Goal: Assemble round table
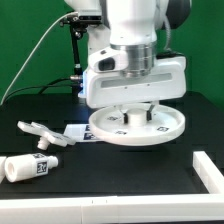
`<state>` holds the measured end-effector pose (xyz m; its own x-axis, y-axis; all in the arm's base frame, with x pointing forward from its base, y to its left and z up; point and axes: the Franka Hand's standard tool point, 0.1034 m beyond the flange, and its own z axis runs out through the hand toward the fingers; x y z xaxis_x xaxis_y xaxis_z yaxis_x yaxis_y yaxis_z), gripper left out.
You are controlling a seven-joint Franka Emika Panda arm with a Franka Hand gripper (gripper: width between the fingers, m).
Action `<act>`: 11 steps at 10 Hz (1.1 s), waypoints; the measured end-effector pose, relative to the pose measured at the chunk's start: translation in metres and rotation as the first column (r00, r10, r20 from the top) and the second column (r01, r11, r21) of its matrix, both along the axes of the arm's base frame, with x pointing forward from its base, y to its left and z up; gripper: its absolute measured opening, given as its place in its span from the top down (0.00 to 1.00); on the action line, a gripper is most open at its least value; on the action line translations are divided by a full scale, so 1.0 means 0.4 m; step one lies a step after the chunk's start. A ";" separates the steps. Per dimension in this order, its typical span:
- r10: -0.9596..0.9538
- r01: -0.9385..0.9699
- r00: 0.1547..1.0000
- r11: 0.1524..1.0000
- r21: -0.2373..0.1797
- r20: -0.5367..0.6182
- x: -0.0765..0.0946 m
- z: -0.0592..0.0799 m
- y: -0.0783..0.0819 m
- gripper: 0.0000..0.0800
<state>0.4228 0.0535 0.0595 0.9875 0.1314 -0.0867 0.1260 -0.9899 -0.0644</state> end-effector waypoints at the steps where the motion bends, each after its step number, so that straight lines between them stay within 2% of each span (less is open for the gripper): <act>1: -0.002 0.002 1.000 1.000 0.000 -0.001 0.000 -0.002 -0.002 0.49; 2: 0.007 -0.007 1.000 1.000 0.001 -0.005 0.010 0.000 -0.005 0.49; 4: 0.069 -0.069 0.998 0.997 0.016 -0.002 0.125 0.013 -0.022 0.49; 5: 0.170 -0.169 0.985 0.985 0.035 -0.007 0.181 0.014 -0.040 0.49; 6: 0.182 -0.182 0.983 0.983 0.036 0.001 0.202 0.017 -0.038 0.49; 10: 0.181 -0.181 0.983 0.983 0.037 -0.008 0.195 0.007 -0.039 0.49; 11: 0.201 -0.201 0.980 0.979 0.040 -0.002 0.230 -0.001 -0.044 0.49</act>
Offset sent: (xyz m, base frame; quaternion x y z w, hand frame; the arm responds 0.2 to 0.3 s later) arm 0.0818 -0.0137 0.0072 -0.0019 -0.0160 -0.0850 0.9963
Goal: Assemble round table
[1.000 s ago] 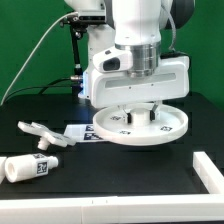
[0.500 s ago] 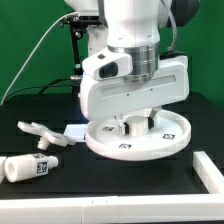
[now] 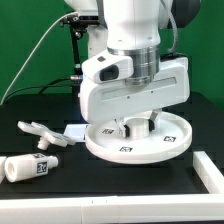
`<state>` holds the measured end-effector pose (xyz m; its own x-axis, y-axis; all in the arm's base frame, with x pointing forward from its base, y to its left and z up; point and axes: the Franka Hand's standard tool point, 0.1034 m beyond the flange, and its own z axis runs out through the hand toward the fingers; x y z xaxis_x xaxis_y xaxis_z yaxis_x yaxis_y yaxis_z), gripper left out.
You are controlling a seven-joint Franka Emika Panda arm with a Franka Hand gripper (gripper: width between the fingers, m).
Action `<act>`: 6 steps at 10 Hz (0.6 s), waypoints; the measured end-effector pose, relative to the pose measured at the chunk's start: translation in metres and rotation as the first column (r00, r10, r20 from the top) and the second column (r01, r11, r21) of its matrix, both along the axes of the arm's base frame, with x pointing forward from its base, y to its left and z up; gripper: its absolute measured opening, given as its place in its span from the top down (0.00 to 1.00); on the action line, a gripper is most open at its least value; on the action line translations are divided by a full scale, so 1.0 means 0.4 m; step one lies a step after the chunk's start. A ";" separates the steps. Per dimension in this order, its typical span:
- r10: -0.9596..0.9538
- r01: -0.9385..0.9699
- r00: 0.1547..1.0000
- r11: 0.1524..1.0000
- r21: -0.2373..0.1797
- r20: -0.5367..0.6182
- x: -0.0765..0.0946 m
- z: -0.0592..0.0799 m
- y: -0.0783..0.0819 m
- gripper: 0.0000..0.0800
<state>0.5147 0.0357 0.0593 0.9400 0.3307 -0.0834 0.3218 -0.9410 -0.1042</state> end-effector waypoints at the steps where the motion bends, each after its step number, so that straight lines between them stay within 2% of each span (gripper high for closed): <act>1: 0.040 -0.040 0.999 0.999 0.007 0.025 0.062 -0.006 -0.001 0.49; 2: 0.107 -0.108 0.993 0.994 0.011 0.056 0.104 -0.015 -0.007 0.49; 6: 0.105 -0.106 0.993 0.994 0.011 0.047 0.095 -0.033 -0.011 0.49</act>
Offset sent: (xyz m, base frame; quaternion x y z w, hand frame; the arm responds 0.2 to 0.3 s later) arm 0.0000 0.0000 0.0000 0.0000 0.0000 0.0000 1.0000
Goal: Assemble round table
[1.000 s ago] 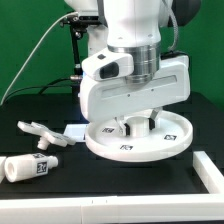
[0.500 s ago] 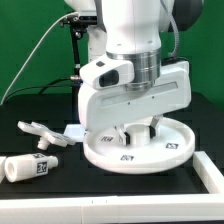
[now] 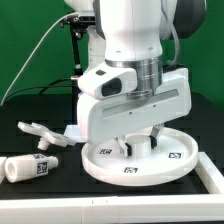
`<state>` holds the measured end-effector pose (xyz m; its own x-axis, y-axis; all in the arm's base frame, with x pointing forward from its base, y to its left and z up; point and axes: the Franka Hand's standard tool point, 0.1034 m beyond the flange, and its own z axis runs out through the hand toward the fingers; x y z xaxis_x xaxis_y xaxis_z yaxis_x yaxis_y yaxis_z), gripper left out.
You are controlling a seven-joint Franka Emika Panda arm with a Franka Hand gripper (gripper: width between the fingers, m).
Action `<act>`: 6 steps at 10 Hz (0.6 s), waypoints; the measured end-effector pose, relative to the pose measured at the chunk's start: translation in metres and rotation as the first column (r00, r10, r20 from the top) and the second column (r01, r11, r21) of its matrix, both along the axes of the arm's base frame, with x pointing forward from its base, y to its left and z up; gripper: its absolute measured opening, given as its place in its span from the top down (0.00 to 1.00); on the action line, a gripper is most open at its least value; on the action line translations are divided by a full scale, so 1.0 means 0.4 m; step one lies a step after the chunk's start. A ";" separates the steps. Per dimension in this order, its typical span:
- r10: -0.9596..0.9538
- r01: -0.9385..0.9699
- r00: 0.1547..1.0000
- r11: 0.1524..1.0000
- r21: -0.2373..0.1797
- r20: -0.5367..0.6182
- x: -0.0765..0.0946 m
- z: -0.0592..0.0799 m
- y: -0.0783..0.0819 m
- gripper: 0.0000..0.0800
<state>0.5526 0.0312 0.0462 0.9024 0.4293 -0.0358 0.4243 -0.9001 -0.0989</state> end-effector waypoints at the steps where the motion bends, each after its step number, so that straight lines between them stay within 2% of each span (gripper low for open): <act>1: 0.000 0.000 1.000 1.000 -0.003 -0.002 0.001 -0.021 -0.005 0.49; 5: -0.021 0.021 1.000 1.000 -0.004 0.001 0.033 -0.081 0.015 0.49; 6: -0.027 0.027 1.000 1.000 -0.008 0.006 0.039 -0.085 0.022 0.49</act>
Offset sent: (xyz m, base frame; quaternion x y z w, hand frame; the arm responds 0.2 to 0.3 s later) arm 0.0195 0.0041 -0.0221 -0.0015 0.0179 0.0119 0.9998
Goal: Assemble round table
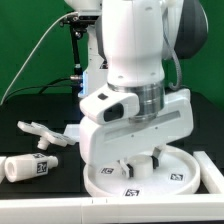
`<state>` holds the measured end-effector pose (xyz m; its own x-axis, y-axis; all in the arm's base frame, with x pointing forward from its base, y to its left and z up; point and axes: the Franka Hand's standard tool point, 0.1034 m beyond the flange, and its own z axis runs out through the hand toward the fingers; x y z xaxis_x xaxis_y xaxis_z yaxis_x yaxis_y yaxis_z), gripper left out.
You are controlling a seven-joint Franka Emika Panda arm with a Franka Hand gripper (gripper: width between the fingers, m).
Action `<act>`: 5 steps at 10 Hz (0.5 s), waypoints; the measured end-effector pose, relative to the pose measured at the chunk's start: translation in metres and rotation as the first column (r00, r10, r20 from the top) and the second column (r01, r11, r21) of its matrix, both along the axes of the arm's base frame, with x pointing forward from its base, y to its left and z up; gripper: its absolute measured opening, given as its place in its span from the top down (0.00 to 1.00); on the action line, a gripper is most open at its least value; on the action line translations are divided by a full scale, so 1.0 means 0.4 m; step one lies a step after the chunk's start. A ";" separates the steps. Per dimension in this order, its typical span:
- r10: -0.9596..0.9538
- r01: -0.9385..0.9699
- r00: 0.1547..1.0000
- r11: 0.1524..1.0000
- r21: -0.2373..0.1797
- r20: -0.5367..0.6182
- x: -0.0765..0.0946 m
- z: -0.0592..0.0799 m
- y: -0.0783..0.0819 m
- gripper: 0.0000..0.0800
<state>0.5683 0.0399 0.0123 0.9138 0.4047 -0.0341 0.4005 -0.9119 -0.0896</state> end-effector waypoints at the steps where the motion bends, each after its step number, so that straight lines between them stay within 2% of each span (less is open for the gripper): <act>1: -0.004 0.004 1.000 1.000 -0.002 0.008 0.000 -0.001 0.000 0.49; 4: -0.017 0.017 1.000 1.000 -0.001 0.011 0.000 -0.002 0.000 0.49; 5: -0.017 0.017 1.000 1.000 -0.001 0.010 0.000 -0.002 0.000 0.40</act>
Offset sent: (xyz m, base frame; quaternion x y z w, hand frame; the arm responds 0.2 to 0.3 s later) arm -0.0073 0.0066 -0.0058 0.0334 0.0259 0.0456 0.9981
